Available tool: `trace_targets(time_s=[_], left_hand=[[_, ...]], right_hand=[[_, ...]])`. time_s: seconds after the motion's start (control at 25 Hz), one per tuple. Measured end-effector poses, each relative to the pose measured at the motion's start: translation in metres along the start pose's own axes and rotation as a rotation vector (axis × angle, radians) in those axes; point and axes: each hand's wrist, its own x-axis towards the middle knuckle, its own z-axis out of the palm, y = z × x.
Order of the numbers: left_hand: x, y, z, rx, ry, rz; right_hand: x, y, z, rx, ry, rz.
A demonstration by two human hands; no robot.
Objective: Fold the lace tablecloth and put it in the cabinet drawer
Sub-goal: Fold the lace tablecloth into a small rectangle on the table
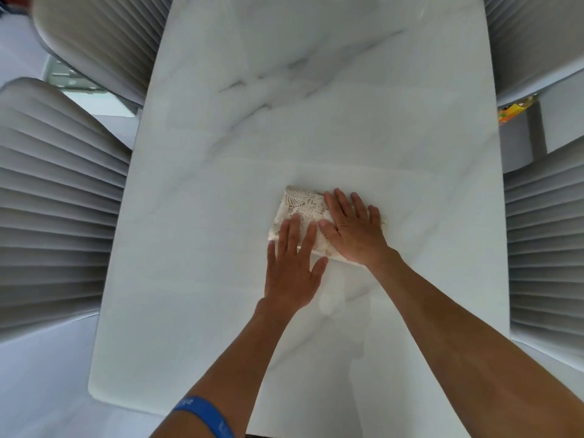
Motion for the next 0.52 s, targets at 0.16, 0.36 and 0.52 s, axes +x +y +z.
trace_targets(time_s=[0.16, 0.36, 0.52], left_hand=[[-0.035, 0.027, 0.004, -0.7, 0.118, -0.577], [-0.051, 0.025, 0.001, -1.153, -0.012, -0.72], [-0.08, 0.025, -0.034, -1.18, -0.111, -0.594]], right_hand=[[-0.034, -0.026, 0.008, 0.134, 0.066, 0.221], [-0.113, -0.051, 0.03, 0.499, 0.07, 0.371], [-0.155, -0.053, 0.013, 0.56, 0.113, 0.221]])
